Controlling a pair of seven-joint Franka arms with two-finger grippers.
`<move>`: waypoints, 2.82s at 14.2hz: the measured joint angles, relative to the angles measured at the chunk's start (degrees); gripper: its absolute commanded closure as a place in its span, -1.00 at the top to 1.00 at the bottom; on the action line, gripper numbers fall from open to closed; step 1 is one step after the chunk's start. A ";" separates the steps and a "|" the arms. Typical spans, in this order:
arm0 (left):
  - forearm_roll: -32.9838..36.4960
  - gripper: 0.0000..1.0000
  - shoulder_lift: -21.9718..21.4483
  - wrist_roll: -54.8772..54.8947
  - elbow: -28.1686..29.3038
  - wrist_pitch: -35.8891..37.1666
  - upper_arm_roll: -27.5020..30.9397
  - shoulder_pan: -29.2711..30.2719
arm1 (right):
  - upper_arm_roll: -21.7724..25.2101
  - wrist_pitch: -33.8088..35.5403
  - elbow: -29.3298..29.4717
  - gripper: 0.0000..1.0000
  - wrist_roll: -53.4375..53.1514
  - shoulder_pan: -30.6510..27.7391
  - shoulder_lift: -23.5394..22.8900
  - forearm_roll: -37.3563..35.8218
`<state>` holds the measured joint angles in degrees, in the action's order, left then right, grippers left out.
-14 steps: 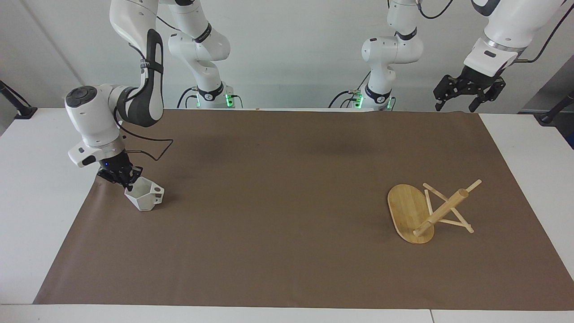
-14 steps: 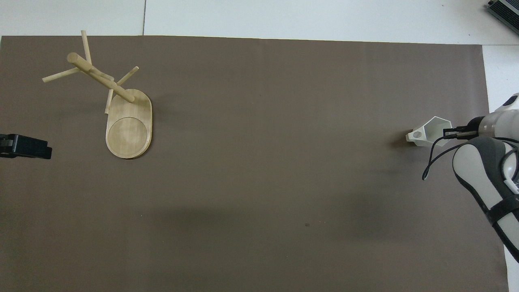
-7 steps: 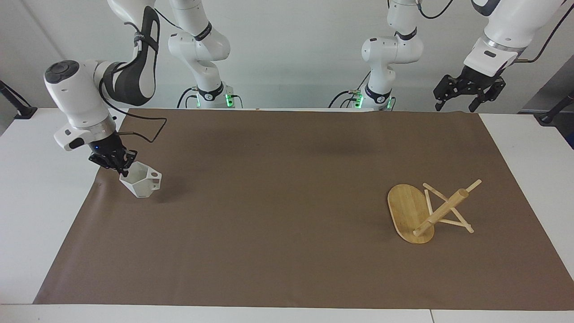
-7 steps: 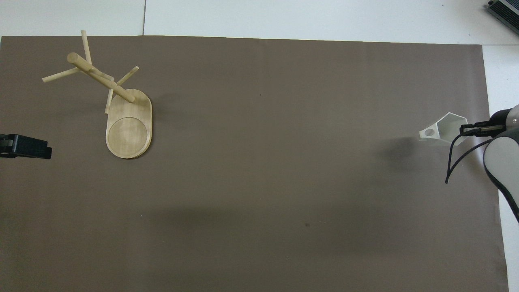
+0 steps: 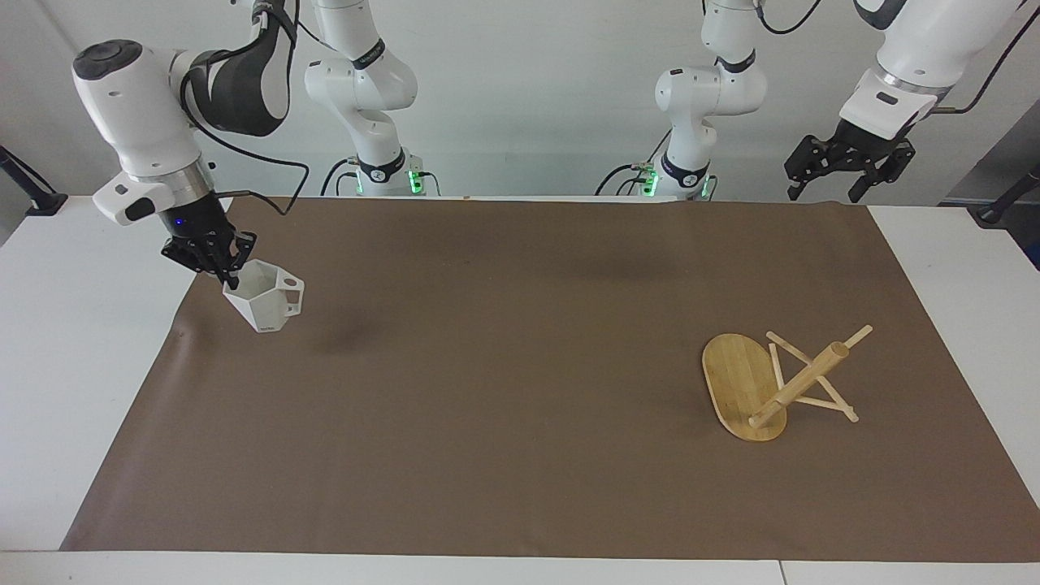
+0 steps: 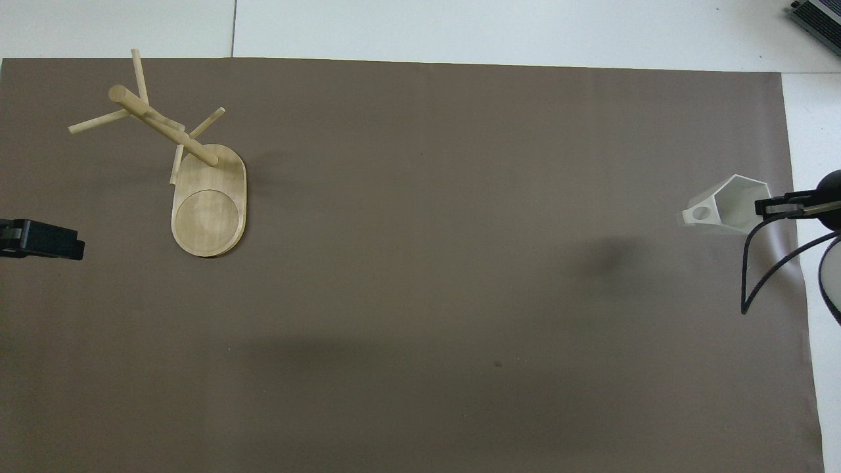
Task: Hang cup on rack
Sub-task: 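Lift the white cup with the right gripper and turn it, then carry the cup with the right gripper while the left gripper approaches it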
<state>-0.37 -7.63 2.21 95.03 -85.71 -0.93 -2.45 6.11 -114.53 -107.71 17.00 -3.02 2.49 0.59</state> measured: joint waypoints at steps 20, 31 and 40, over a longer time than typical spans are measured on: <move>-22.31 1.00 -7.80 -50.75 13.62 4.05 0.05 2.64 | -3.14 22.36 10.25 -1.00 -14.62 0.40 0.08 5.42; -36.29 1.00 -7.82 -66.05 14.91 3.39 0.15 4.97 | -8.02 28.96 10.89 -1.00 -16.47 0.46 0.28 26.99; -49.46 1.00 -7.97 -75.62 18.98 -1.19 -0.12 6.45 | -24.36 21.72 11.11 -1.00 -38.43 0.86 0.91 34.51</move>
<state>-49.83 -15.60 -73.41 114.00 -86.89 -1.05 4.00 -18.24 -92.81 -96.60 -21.43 -2.16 3.40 35.10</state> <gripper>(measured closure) 0.000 0.952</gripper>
